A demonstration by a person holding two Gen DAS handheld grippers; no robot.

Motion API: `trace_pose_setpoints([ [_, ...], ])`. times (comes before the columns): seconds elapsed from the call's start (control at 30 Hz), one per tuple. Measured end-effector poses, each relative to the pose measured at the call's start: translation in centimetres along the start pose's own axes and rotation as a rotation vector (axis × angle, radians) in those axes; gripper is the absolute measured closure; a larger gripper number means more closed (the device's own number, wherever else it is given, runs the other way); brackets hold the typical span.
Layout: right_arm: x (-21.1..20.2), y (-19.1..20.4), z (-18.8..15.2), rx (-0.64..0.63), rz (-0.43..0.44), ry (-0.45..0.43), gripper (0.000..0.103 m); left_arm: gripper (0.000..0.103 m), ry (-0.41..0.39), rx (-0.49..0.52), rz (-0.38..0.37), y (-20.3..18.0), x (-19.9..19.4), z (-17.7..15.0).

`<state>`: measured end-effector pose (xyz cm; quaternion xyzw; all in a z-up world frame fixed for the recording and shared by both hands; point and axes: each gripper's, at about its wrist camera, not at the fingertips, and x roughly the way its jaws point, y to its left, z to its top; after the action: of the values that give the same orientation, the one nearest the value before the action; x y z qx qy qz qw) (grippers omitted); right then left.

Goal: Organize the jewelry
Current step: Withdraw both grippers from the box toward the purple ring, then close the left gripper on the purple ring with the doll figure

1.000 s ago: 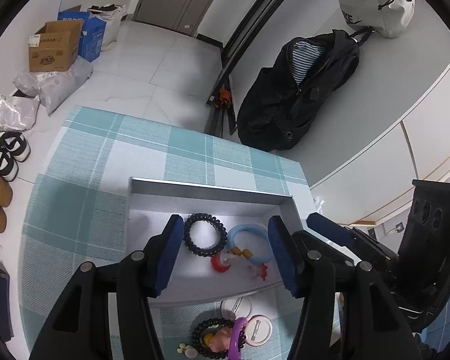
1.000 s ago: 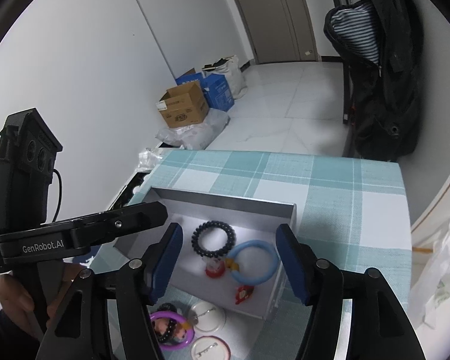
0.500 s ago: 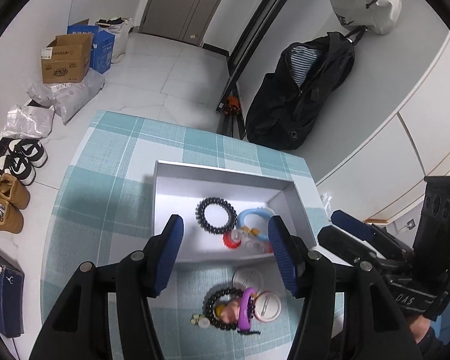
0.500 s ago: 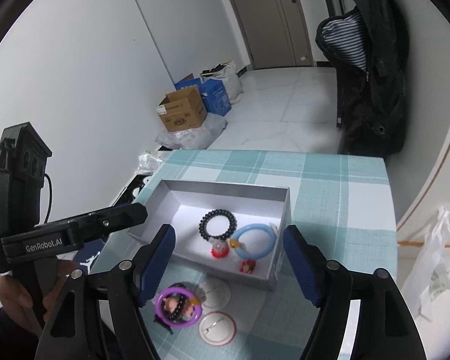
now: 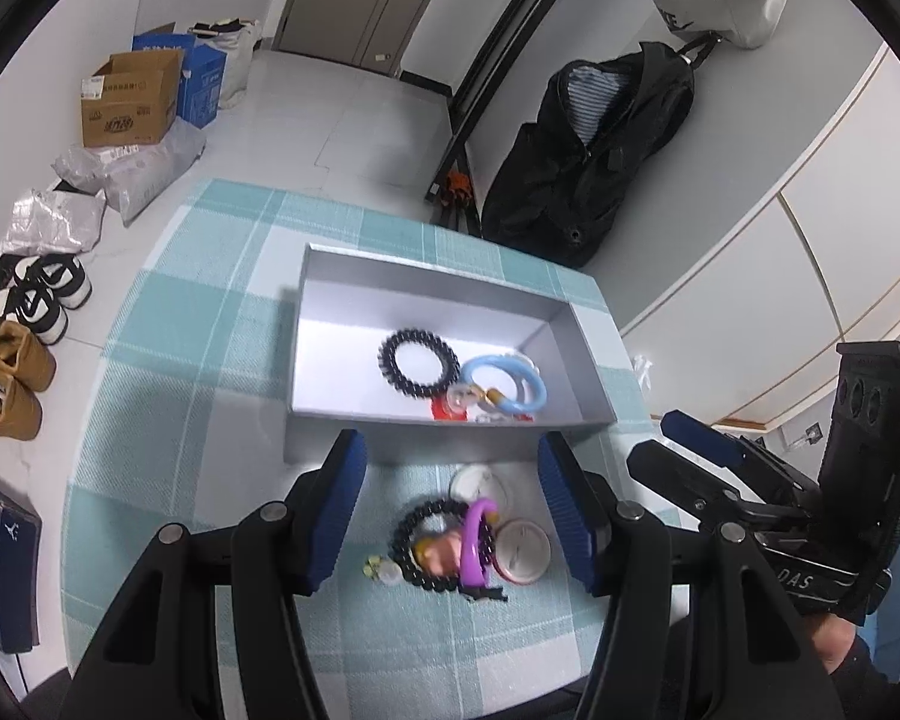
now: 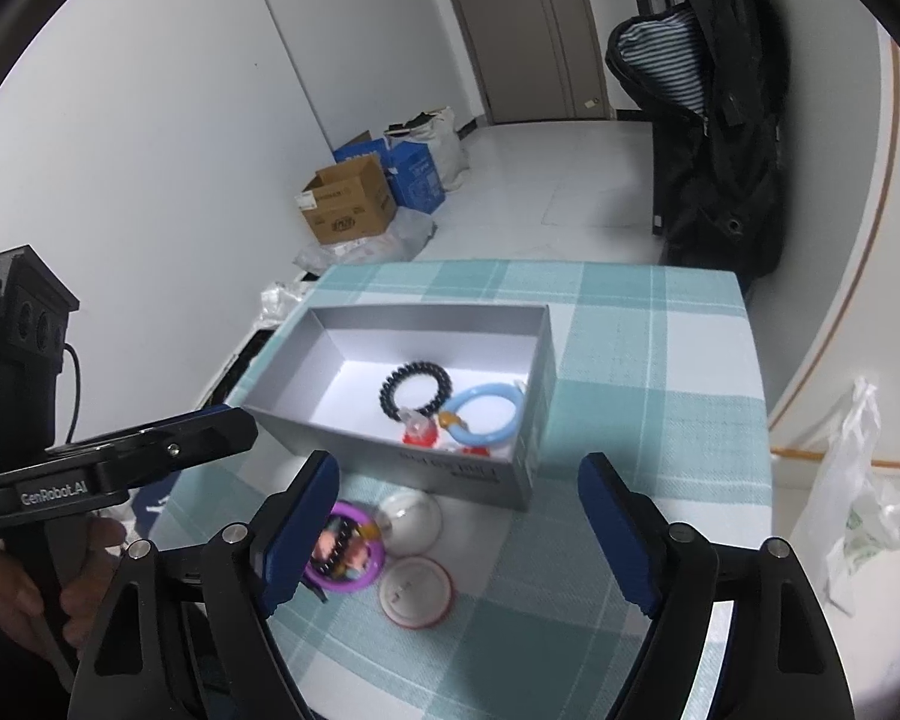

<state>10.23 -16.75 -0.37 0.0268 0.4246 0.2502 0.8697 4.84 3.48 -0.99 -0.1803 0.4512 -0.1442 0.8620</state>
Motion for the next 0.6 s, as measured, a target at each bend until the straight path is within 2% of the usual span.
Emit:
trace_pose_setpoints([
  [0.17, 0.0, -0.2, -0.7, -0.007, -0.014, 0.016, 0.021, 0.049, 0.031, 0.028, -0.016, -0.8, 0.3, -1.0],
  [0.47, 0.6, -0.7, -2.2, -0.015, -0.035, 0.061, 0.021, 0.049, 0.139, 0.069, 0.021, -1.4, 2.8, -2.7],
  [0.6, 0.8, -1.5, -2.8, -0.012, -0.052, 0.076, 0.021, 0.049, 0.144, 0.077, 0.027, -1.6, 3.0, -2.9],
])
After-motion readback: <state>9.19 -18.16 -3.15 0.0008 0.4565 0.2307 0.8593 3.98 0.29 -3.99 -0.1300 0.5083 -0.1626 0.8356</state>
